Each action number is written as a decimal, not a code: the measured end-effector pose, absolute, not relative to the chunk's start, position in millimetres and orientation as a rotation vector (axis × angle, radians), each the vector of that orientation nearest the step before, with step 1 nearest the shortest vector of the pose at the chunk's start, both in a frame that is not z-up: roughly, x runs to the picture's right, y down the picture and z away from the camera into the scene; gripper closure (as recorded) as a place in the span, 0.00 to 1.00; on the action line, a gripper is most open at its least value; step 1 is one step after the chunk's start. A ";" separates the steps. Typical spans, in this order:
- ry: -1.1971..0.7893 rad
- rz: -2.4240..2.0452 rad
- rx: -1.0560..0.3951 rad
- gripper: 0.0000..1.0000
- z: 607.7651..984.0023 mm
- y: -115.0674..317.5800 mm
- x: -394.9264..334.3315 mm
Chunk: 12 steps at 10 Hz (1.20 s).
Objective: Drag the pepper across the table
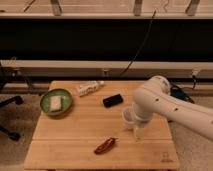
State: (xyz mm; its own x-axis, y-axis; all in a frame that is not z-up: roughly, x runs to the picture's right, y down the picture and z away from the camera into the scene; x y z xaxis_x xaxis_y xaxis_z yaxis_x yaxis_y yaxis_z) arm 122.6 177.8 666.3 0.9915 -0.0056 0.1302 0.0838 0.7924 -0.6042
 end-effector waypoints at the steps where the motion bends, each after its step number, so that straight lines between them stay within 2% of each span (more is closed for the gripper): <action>1: -0.155 -0.056 -0.656 0.20 663.5 179.8 108.5; 4: -0.236 -0.088 -0.660 0.20 655.0 182.9 79.7; 12: -0.279 -0.069 -0.631 0.20 680.2 196.8 47.7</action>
State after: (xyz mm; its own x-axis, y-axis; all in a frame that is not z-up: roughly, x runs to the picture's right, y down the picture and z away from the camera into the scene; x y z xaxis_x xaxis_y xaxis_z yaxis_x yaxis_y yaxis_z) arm 47.7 196.8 680.2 0.9603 0.0212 0.2782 0.1481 0.8062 -0.5727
